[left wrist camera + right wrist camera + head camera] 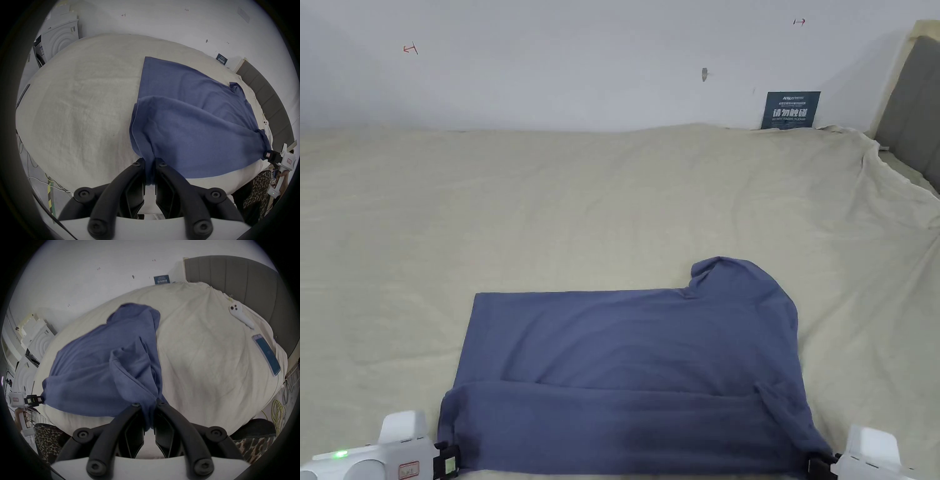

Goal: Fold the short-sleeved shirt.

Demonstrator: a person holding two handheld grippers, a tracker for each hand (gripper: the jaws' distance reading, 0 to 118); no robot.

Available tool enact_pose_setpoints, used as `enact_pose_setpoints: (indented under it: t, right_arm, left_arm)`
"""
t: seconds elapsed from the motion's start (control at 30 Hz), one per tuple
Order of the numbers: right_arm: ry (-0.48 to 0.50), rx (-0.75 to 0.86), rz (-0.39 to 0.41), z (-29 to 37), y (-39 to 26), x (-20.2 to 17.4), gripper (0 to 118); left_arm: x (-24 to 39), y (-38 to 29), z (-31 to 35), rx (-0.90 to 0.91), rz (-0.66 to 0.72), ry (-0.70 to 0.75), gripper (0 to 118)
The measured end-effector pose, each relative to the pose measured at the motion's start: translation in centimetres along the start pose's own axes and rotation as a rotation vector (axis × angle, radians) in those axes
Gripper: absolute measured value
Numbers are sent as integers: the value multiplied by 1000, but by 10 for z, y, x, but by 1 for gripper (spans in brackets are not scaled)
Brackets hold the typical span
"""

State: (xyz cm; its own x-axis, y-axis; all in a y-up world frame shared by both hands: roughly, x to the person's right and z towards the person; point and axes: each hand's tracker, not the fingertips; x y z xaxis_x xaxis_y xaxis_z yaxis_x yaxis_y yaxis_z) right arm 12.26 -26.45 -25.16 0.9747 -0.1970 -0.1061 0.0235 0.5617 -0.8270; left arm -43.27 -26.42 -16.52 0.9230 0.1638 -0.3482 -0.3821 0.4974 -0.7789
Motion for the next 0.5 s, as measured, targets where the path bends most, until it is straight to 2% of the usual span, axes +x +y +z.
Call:
enact_pose_setpoints:
  t: [0.2,0.27,0.3,0.33,0.37,0.4,0.43,0.5]
  right_arm:
    - [-21,-1,-16,3,-4,-11,8]
    - [-26,-3,-11,14,2,-16,11]
    - [-36,3,7,22,6,-19,18]
    - [-45,26,26,32,12,-24,37]
    - [-50,61,46,41,18,-28,57]
    - [-41,99,59,52,26,-30,74]
    - [-38,141,74,64,35,-35,88]
    - [-20,241,100,88,54,-46,90]
  left_arm:
    - [9,2,0,-8,-17,40,10]
    - [12,4,5,-13,-19,47,17]
    - [15,7,10,-22,-20,61,29]
    - [18,11,15,-29,-20,66,53]
    - [20,13,23,-20,-23,65,72]
    - [24,16,34,29,-31,56,85]
    - [28,21,49,92,-34,46,94]
    - [38,33,76,198,-38,37,94]
